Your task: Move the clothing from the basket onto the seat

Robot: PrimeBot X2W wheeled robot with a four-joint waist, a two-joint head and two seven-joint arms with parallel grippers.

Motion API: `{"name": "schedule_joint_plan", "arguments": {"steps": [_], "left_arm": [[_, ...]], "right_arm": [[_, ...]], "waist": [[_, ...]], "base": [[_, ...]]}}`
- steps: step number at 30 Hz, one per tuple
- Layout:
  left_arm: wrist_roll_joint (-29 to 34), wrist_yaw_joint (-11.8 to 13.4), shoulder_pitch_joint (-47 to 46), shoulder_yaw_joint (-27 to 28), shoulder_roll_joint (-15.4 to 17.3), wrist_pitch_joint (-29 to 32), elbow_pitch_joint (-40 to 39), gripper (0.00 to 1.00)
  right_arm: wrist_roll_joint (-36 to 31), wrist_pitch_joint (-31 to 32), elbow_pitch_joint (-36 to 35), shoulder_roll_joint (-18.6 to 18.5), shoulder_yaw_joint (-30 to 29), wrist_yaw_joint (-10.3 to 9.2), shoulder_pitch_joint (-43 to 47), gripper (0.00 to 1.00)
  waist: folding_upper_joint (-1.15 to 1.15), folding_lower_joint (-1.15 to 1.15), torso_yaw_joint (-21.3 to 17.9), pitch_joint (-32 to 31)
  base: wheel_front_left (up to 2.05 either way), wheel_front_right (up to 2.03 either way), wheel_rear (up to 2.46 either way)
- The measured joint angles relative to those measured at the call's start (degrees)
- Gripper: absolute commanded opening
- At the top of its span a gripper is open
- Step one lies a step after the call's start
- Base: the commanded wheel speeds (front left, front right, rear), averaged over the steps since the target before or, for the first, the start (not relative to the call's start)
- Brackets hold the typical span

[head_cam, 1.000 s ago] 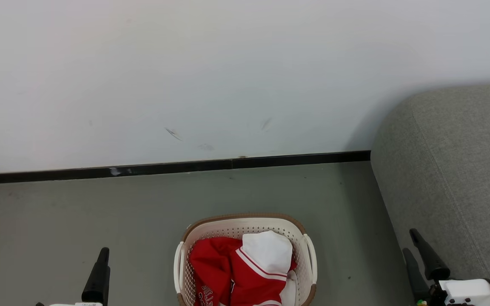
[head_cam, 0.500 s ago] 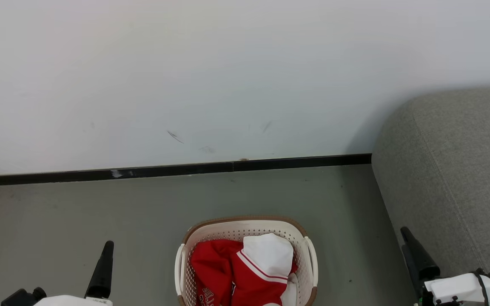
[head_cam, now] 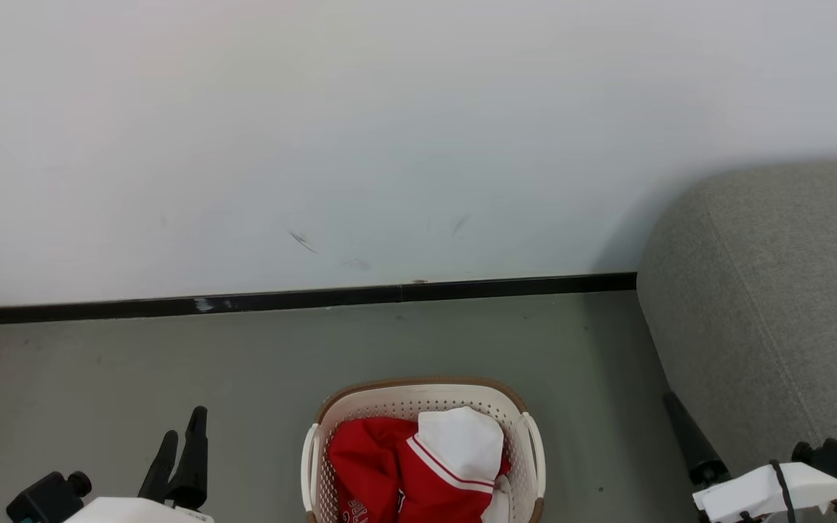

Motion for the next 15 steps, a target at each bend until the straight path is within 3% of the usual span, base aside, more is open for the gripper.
{"name": "schedule_joint_plan", "arguments": {"steps": [6, 15], "left_arm": [[6.46, 1.85, 0.21, -1.26, 0.80, -1.29, -1.07, 1.00], [15.60, 4.64, 2.31, -3.66, 1.66, -3.10, -1.53, 1.00]], "right_arm": [[-7.40, -1.10, -0.20, -0.45, 1.12, 0.00, -0.15, 1.00], [-17.26, -3.00, -0.40, -0.37, 2.03, 0.00, -0.13, 1.00]], "waist": [[0.00, -0.02, 0.08, -0.32], [0.00, -0.45, 0.14, -0.39]], "base": [[0.00, 0.00, 0.00], [0.00, 0.00, 0.00]]}}
